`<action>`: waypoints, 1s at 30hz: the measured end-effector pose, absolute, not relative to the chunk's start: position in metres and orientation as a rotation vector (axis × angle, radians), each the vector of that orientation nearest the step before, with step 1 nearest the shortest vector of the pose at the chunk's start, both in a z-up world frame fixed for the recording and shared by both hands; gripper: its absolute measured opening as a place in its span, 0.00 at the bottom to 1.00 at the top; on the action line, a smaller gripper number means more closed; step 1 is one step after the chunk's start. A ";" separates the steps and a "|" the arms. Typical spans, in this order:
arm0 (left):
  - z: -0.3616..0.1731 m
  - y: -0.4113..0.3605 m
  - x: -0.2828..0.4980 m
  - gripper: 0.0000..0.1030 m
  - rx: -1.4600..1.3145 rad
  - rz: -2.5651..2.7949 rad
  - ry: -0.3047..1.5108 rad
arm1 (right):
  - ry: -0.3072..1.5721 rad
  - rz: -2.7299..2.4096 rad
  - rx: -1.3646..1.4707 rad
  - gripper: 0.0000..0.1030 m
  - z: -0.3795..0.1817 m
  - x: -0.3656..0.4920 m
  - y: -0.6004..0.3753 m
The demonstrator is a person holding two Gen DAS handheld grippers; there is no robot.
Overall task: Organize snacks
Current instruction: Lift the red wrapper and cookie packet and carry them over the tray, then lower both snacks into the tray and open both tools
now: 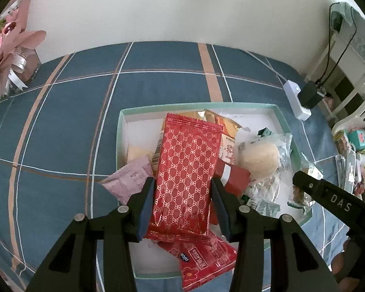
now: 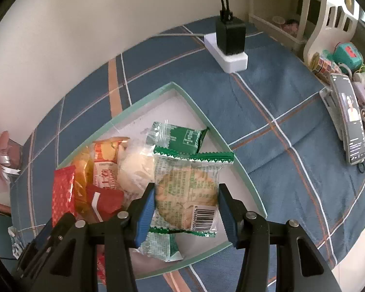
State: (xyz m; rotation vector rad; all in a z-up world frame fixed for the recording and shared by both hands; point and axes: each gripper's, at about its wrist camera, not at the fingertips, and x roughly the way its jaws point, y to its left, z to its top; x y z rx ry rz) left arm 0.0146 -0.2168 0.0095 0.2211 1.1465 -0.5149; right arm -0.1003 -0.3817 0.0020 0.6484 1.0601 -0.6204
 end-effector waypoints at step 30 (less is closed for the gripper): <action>0.008 -0.217 0.018 0.53 0.221 -0.485 1.149 | 1.102 -0.581 0.656 0.66 -0.017 -0.091 -0.376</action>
